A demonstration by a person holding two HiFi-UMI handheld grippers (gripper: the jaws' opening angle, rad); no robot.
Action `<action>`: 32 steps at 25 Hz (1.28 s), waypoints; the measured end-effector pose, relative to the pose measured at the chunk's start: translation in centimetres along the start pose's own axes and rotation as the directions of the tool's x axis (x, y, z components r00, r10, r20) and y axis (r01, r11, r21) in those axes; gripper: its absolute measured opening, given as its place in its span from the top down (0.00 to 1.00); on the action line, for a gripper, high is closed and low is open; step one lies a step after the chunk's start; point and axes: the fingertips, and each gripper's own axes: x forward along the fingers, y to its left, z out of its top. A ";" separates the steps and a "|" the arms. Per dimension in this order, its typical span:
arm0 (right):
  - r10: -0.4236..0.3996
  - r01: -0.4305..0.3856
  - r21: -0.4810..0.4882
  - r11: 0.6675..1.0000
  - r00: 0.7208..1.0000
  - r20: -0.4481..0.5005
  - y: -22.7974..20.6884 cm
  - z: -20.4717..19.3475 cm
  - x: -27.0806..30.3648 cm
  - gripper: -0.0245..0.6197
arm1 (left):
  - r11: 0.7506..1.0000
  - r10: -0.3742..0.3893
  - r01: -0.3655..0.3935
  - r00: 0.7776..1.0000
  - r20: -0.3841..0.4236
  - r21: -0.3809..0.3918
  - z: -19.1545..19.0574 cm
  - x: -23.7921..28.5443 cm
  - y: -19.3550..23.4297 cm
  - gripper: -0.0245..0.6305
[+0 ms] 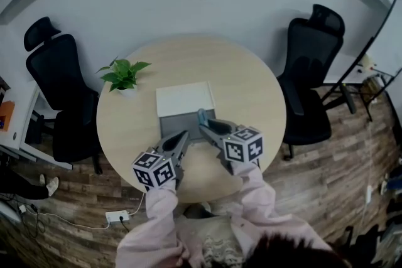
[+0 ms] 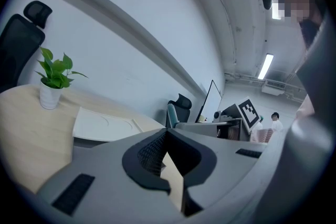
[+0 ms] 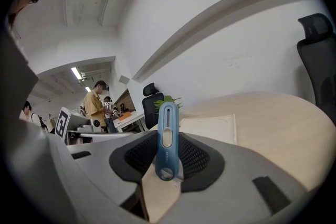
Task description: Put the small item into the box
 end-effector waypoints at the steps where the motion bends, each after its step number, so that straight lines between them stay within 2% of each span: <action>1: -0.001 0.001 0.003 1.000 1.000 -0.006 -0.2 -0.1 0.1 0.75 | 1.000 0.001 -0.001 1.000 -0.004 -0.003 -0.1 0.1 0.1 0.95; 19: 0.002 0.001 0.038 0.999 0.996 -0.090 -2.9 -1.2 3.6 0.75 | 0.997 0.029 -0.033 0.997 -0.065 -0.068 -1.5 1.9 3.3 0.95; 32: -0.021 0.026 0.021 0.999 0.982 -0.187 -4.2 -2.7 6.4 0.75 | 0.993 0.010 -0.024 0.992 -0.124 -0.113 -2.7 3.0 6.0 0.95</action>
